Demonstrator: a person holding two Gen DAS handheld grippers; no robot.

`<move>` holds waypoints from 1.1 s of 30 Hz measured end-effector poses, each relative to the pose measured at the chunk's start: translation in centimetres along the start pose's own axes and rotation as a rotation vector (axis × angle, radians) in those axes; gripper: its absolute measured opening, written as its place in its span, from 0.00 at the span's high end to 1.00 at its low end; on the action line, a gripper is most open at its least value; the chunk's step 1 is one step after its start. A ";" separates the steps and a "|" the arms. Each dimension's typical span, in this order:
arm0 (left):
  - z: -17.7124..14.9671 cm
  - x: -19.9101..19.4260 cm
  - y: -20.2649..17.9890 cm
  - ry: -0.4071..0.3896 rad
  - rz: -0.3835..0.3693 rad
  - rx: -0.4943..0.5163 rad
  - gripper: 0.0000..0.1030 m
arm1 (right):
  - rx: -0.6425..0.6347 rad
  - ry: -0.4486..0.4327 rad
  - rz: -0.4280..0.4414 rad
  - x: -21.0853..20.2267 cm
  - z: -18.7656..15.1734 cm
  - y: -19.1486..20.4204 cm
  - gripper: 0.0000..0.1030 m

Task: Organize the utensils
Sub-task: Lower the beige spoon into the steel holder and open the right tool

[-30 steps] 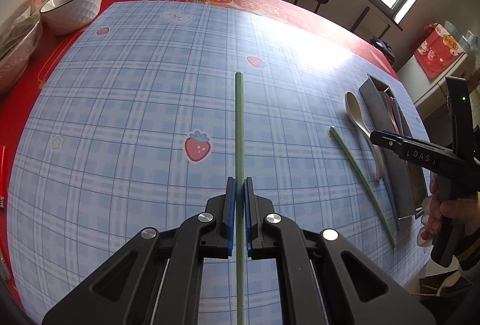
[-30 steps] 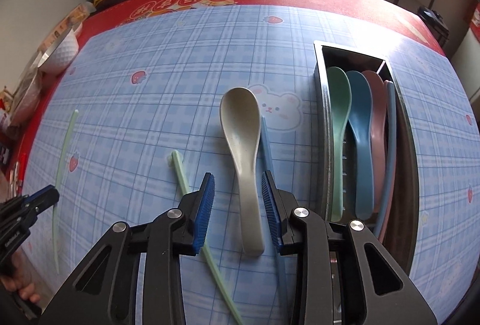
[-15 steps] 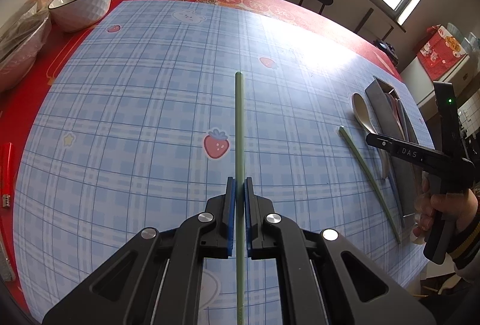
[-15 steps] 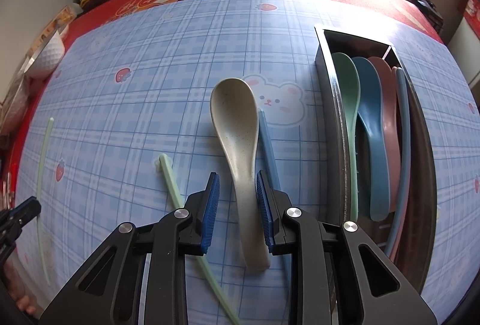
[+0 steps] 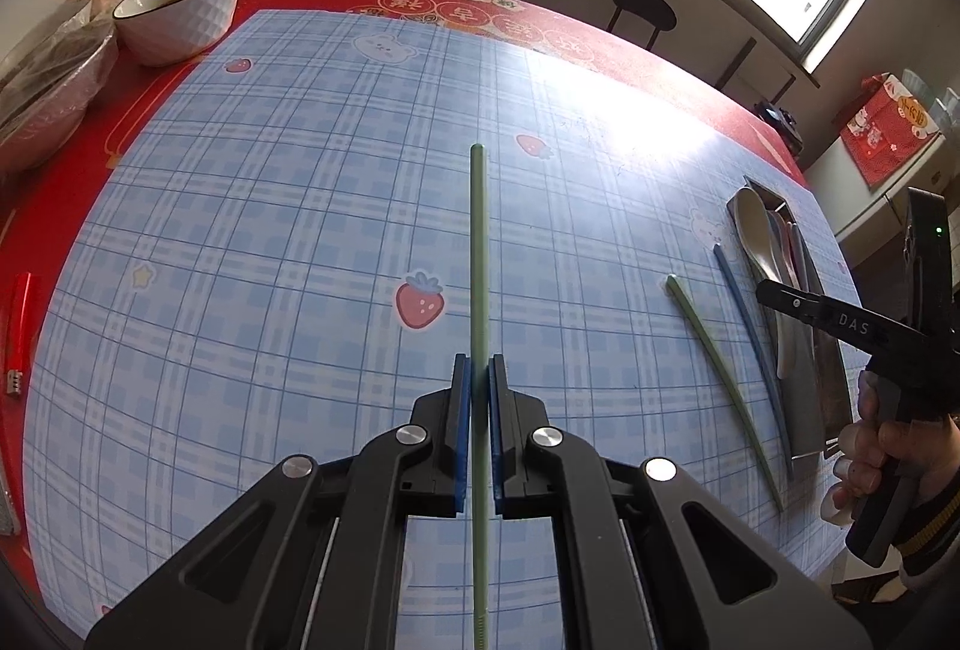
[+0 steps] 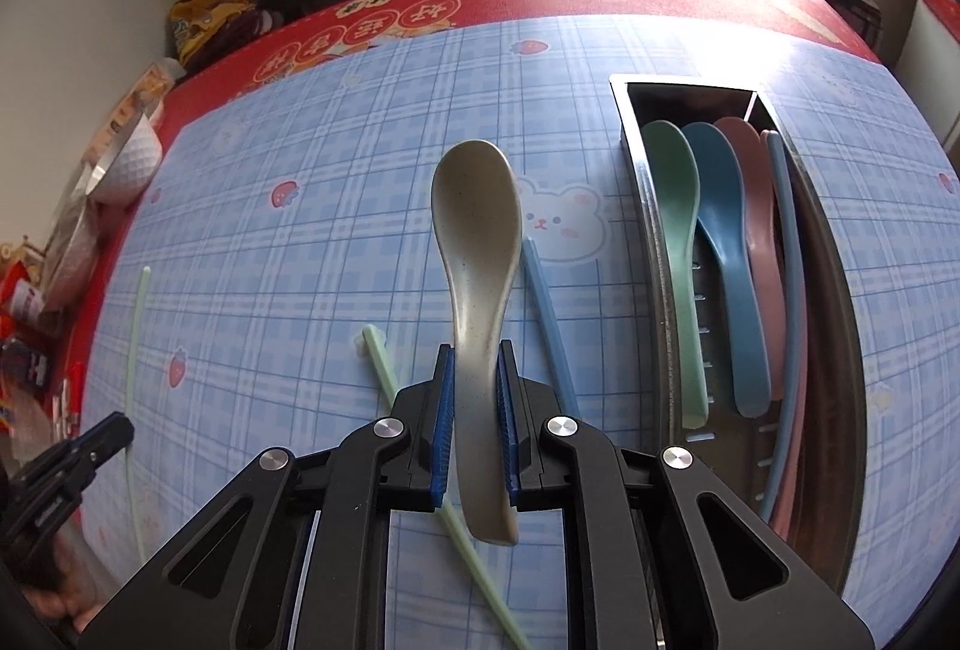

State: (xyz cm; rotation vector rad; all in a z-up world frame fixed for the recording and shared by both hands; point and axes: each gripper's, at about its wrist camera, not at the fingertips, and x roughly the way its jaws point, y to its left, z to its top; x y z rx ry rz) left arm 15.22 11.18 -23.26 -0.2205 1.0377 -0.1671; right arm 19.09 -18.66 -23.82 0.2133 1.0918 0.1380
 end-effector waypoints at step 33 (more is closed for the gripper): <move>-2.3 -0.7 -3.8 -0.016 0.078 -0.064 0.95 | 0.005 0.068 -0.136 2.2 4.2 -7.5 0.87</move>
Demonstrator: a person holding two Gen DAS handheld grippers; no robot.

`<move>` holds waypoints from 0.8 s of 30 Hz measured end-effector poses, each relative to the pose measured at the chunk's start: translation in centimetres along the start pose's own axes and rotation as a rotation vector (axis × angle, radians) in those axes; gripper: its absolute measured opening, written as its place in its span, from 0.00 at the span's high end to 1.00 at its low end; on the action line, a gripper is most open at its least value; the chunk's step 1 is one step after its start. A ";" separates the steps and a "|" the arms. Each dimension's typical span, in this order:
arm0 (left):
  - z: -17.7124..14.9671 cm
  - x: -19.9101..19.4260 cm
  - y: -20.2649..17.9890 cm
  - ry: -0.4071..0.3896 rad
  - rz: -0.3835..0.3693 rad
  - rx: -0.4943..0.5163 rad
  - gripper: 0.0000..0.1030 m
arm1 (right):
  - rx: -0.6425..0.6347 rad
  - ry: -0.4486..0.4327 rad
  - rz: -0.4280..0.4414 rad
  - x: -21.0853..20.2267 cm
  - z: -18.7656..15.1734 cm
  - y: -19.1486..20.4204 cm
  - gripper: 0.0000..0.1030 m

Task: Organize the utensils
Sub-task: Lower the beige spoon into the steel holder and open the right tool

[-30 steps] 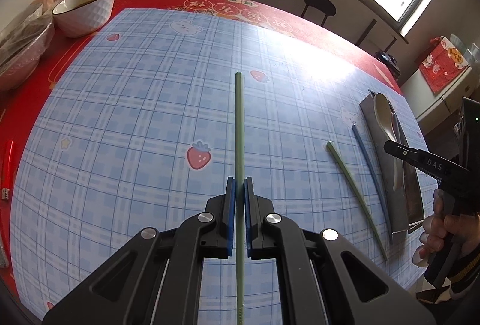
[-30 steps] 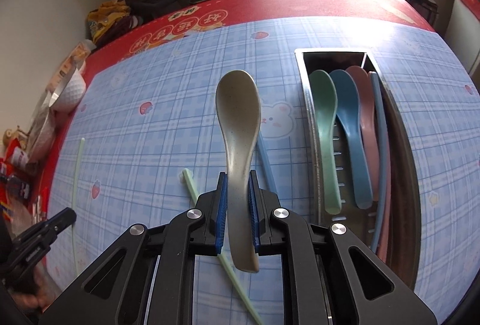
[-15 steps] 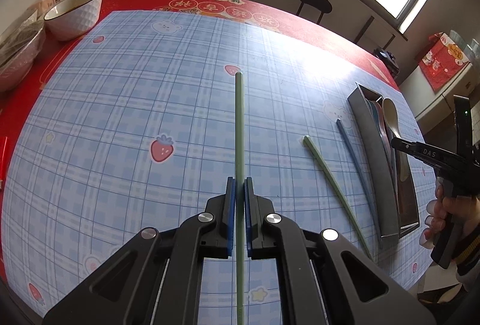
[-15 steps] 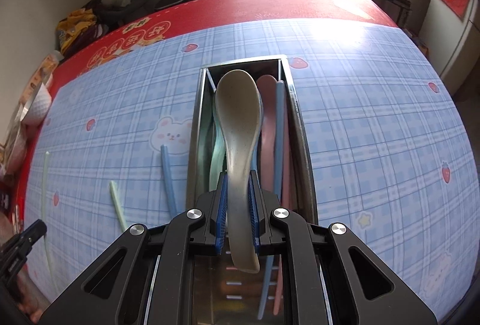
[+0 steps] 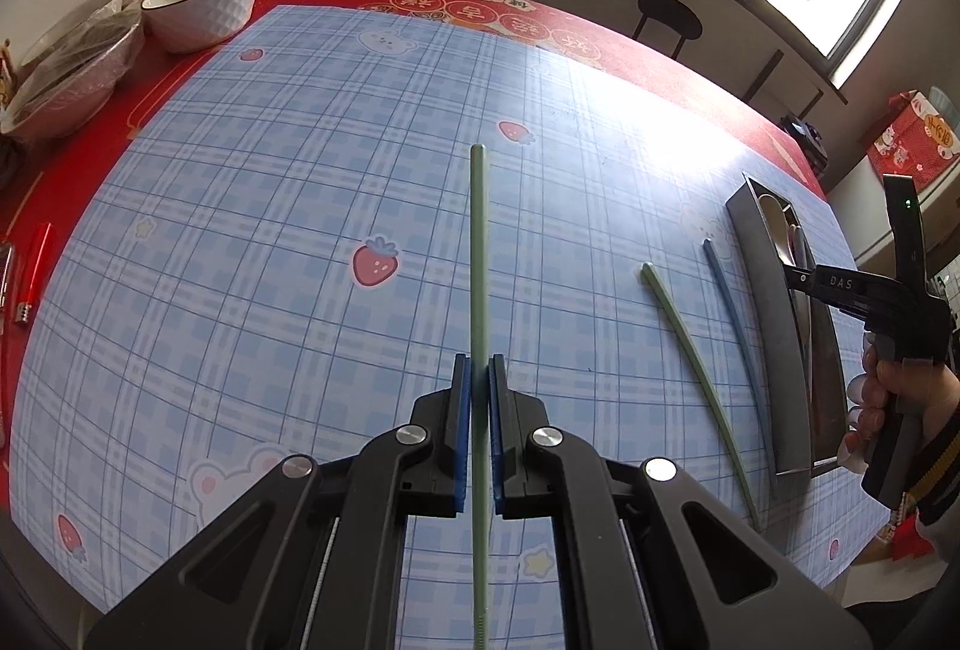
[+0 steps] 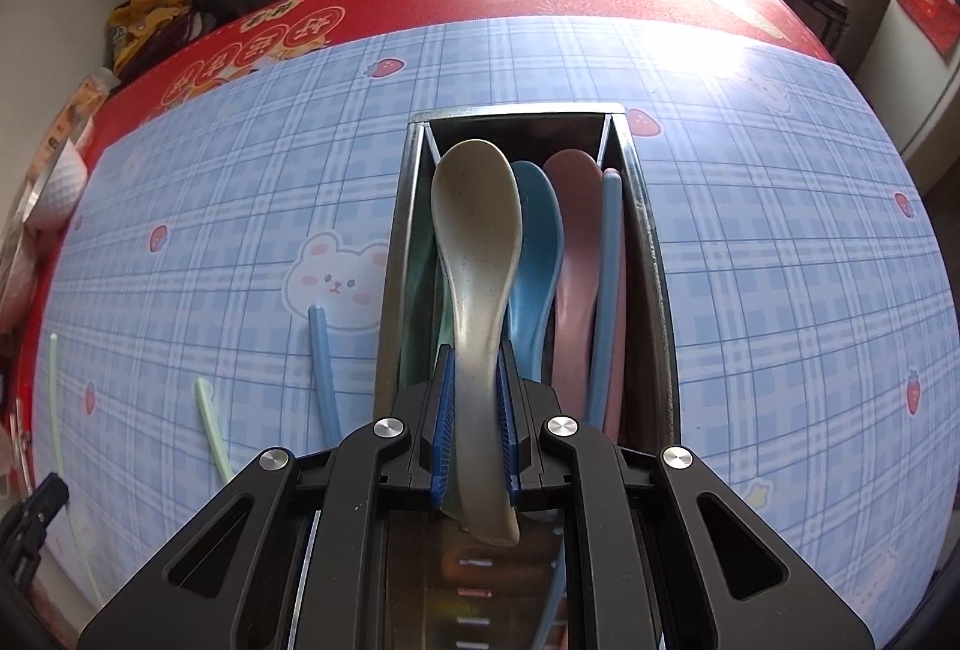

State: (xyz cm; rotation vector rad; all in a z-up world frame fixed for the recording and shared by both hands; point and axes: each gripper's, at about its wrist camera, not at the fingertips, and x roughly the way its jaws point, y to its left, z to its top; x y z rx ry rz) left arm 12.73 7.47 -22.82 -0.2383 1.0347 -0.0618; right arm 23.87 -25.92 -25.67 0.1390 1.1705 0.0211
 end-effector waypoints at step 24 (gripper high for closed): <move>2.0 -1.0 -2.9 -0.047 -0.039 0.061 0.95 | 0.022 -0.071 0.035 -5.9 -2.7 -0.6 0.84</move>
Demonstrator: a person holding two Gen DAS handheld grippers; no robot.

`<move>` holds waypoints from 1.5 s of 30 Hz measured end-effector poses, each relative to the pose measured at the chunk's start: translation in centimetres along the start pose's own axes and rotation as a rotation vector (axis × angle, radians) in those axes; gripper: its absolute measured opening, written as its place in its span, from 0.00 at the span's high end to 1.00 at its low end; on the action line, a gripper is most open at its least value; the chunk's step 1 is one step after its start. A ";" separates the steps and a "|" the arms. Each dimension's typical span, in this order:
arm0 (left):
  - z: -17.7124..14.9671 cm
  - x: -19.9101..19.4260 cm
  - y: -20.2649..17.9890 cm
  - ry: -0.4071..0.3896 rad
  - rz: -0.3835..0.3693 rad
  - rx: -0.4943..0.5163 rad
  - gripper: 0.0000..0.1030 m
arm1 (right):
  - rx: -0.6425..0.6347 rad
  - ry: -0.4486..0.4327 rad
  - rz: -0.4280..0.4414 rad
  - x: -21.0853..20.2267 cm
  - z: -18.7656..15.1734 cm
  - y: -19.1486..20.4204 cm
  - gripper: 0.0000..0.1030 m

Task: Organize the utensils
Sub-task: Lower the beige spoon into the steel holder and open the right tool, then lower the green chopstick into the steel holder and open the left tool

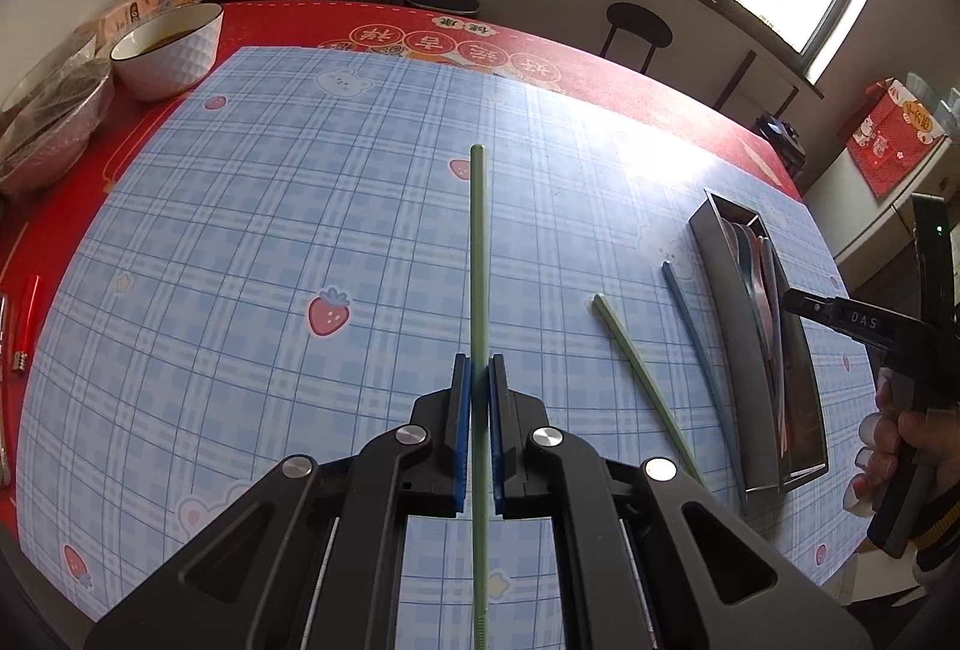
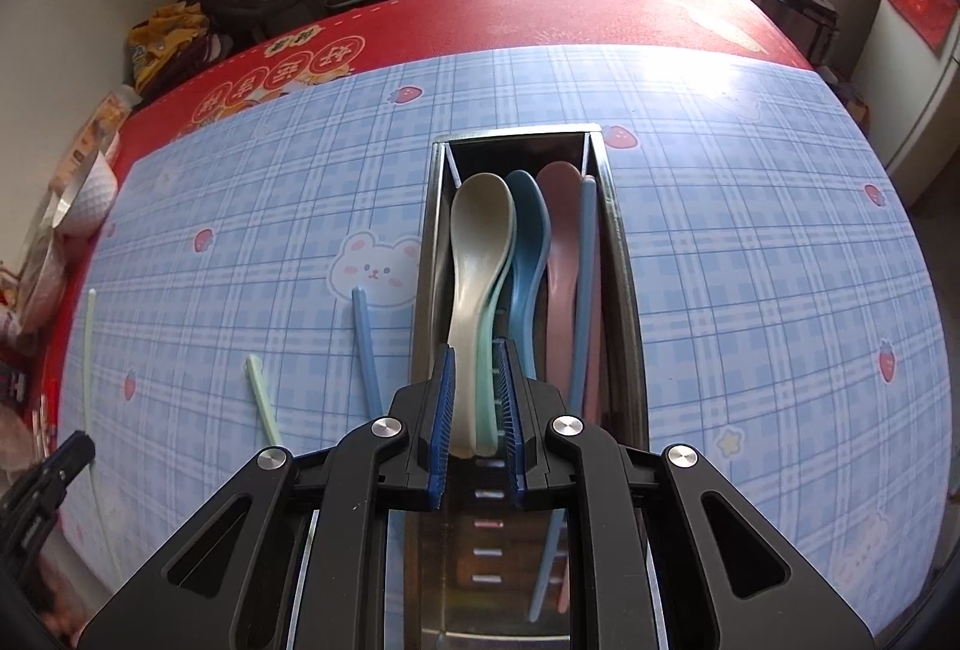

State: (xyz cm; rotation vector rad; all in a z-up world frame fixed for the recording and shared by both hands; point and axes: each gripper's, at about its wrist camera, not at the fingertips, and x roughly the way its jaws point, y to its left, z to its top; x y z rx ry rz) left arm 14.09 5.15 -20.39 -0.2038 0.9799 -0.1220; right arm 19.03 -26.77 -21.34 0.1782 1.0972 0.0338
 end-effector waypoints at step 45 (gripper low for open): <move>1.3 9.6 -23.9 0.216 -0.173 0.172 0.95 | 0.143 -0.134 0.033 -7.7 -7.4 -16.1 0.14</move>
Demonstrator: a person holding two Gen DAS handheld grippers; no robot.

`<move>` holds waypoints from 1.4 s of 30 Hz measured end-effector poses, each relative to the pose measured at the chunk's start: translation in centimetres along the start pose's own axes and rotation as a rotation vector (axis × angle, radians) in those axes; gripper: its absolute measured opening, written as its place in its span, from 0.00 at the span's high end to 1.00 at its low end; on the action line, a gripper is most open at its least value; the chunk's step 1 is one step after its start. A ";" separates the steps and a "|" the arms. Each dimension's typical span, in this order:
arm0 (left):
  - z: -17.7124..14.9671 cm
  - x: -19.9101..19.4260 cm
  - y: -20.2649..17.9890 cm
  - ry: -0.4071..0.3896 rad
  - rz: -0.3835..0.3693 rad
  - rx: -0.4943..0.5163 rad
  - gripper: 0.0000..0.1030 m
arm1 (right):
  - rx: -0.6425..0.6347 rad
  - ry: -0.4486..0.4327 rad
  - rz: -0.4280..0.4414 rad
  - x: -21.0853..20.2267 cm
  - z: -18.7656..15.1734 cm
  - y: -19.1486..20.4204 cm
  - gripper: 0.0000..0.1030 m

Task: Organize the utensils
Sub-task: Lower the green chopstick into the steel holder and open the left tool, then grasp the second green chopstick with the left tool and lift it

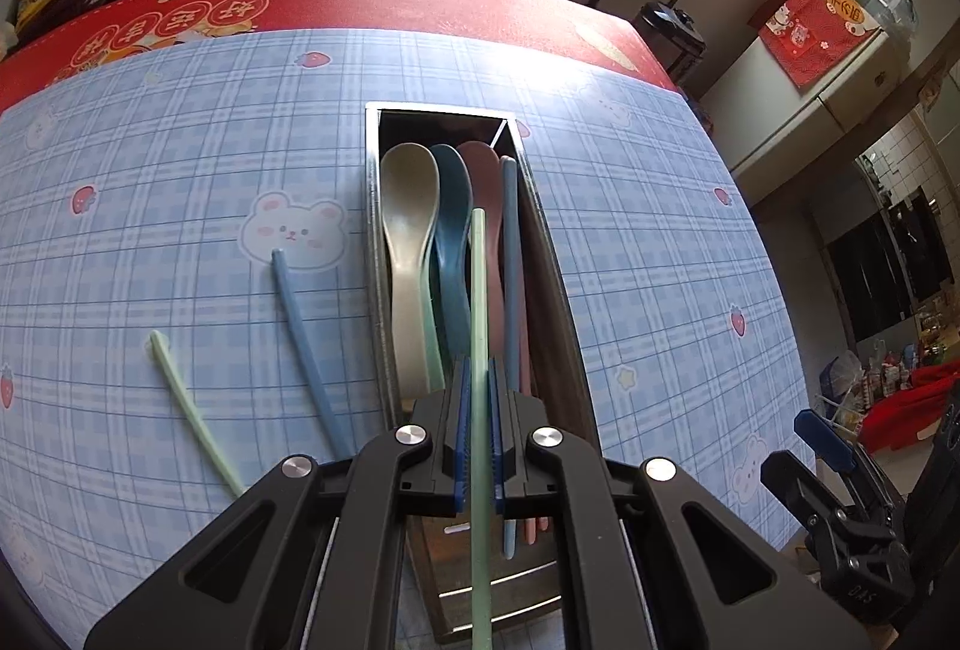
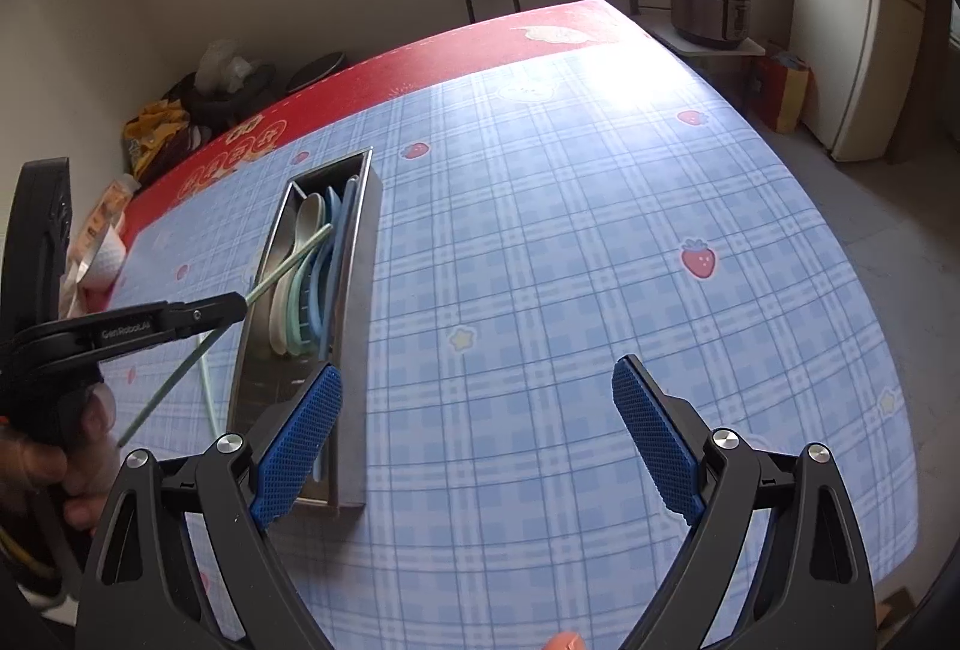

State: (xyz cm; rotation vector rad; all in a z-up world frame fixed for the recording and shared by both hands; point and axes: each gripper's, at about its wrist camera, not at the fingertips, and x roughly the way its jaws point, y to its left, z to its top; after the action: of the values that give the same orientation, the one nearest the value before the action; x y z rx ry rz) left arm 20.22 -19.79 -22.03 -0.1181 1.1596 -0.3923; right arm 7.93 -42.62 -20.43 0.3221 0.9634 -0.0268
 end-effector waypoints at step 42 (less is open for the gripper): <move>-7.1 -2.6 12.7 0.078 0.029 -0.323 0.71 | -0.095 0.055 0.036 3.1 0.4 6.4 0.14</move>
State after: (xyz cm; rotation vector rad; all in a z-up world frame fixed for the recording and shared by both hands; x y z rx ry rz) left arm 15.89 -6.26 -26.30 -0.3695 1.2942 -0.1828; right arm 11.12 -36.24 -21.04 0.2533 1.0093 0.0610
